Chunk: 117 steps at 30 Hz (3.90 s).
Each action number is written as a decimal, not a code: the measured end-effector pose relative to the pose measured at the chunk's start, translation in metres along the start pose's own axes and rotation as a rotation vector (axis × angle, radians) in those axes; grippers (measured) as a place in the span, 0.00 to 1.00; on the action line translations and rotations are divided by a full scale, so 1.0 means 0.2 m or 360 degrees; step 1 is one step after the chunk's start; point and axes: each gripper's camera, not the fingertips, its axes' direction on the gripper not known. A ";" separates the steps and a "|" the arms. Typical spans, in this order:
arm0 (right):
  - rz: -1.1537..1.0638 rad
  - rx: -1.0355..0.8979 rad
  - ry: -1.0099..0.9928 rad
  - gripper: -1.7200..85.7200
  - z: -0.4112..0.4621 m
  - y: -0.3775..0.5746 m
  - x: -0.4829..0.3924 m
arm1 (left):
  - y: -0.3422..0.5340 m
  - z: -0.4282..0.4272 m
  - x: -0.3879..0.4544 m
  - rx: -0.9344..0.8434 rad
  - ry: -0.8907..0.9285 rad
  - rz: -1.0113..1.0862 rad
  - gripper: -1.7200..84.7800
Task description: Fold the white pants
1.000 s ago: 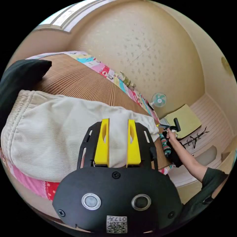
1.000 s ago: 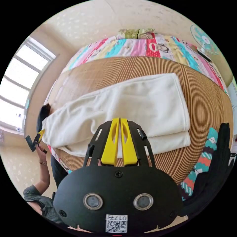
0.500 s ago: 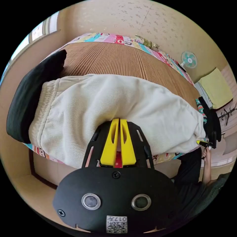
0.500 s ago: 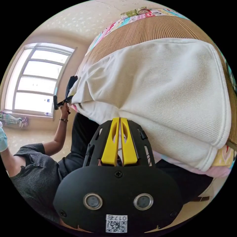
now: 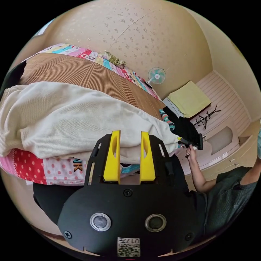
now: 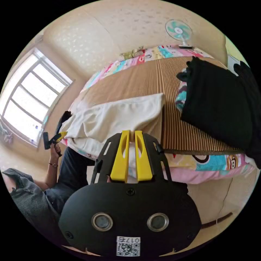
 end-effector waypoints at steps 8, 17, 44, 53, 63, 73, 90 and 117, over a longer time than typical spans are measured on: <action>0.0494 -0.0027 0.0002 0.05 -0.28 0.05 0.32 | 0.01 0.04 0.14 -0.0024 -0.0125 0.0158 0.17; 0.0473 -0.0059 -0.0125 0.04 -0.31 0.09 0.47 | -0.02 0.23 0.05 -0.0597 -0.0356 0.0203 0.02; 0.0725 -0.0159 -0.0273 0.02 -0.50 0.48 0.68 | -0.07 -1.43 -0.95 0.0671 -0.0035 -0.0476 0.07; 0.0706 -0.0249 -0.0456 0.03 -0.30 0.49 0.64 | 0.31 -1.53 -1.59 0.0717 0.0404 -0.1048 0.09; 0.0661 -0.0282 -0.0598 0.03 -0.23 0.59 0.63 | -0.15 -1.40 -0.45 0.0661 -0.0368 -0.0357 0.07; 0.0642 -0.0228 -0.0726 0.04 -0.14 0.77 0.62 | -0.05 0.26 0.75 -0.0287 -0.0220 0.0364 0.16; -0.0094 -0.0900 -0.1038 0.08 1.01 0.42 -0.07 | 0.20 0.13 0.09 -0.0589 -0.0792 -0.0107 0.06; 0.0028 -0.0632 -0.1157 0.09 1.00 0.46 -0.13 | 0.69 -0.24 -0.56 0.0212 0.0112 -0.0879 0.24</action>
